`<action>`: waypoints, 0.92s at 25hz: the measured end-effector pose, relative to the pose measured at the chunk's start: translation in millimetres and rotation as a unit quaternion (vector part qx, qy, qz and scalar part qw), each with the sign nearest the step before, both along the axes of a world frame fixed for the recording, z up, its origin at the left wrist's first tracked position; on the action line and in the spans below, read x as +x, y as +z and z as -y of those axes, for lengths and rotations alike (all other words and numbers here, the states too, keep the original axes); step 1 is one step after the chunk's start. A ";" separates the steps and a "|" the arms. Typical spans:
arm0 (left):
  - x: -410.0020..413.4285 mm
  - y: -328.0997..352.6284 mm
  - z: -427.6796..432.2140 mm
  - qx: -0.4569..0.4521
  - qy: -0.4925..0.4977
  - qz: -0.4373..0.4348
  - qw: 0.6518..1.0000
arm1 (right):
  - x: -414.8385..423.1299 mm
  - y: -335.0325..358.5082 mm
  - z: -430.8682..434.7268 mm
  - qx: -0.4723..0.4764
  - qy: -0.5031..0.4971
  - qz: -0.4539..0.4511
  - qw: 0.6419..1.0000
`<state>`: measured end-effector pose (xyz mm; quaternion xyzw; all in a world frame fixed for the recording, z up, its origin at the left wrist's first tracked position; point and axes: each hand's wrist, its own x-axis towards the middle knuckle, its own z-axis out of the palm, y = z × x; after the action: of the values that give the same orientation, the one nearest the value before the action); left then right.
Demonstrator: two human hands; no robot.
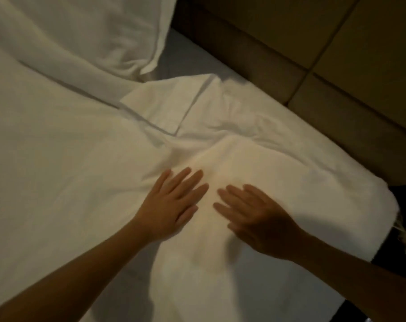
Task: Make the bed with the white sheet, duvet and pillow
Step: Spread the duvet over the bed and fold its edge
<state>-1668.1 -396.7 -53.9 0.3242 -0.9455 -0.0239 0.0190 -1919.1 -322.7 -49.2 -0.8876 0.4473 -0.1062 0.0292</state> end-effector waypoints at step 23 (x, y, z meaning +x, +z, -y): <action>71.1 11.2 40.6 -0.034 0.200 -0.026 0.979 | 86.2 -12.0 135.7 -0.020 0.086 -0.041 0.995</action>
<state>-1597.0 -437.3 -42.8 0.5055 -0.8609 0.0040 0.0585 -1832.9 -458.5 -61.2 -0.9267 0.3682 -0.0753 0.0019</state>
